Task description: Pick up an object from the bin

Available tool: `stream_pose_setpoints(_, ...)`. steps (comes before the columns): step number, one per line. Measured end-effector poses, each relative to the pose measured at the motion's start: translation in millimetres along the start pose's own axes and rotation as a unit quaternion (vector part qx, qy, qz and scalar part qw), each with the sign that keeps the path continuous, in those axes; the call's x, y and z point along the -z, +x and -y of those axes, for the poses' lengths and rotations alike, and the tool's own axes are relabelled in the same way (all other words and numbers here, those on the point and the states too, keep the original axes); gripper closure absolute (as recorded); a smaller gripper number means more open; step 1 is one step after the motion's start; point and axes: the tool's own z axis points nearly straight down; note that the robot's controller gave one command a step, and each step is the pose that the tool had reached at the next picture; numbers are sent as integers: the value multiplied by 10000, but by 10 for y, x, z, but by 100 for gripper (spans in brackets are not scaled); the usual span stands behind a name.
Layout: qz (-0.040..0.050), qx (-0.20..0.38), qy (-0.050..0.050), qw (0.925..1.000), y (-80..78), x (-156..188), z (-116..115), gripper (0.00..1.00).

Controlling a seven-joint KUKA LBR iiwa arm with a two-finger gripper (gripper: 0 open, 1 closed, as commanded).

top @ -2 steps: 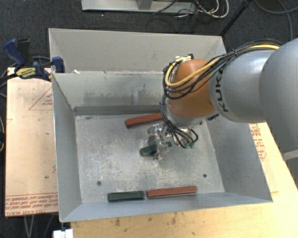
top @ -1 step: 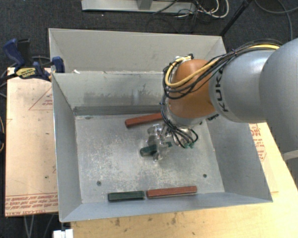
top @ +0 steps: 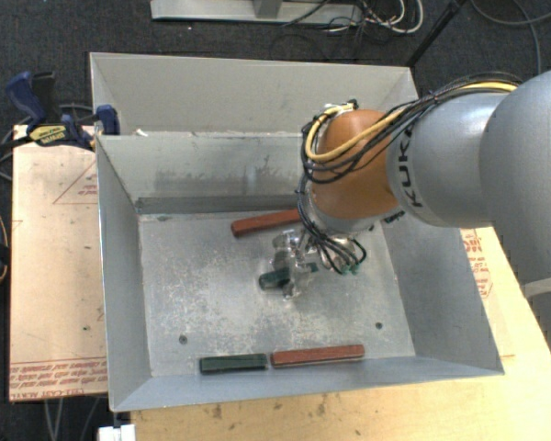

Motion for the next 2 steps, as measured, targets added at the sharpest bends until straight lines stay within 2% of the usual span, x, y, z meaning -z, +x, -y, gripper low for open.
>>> stream_pose_setpoints(2, -5, -5, -2, 10000, 0, 106, -2, 100)
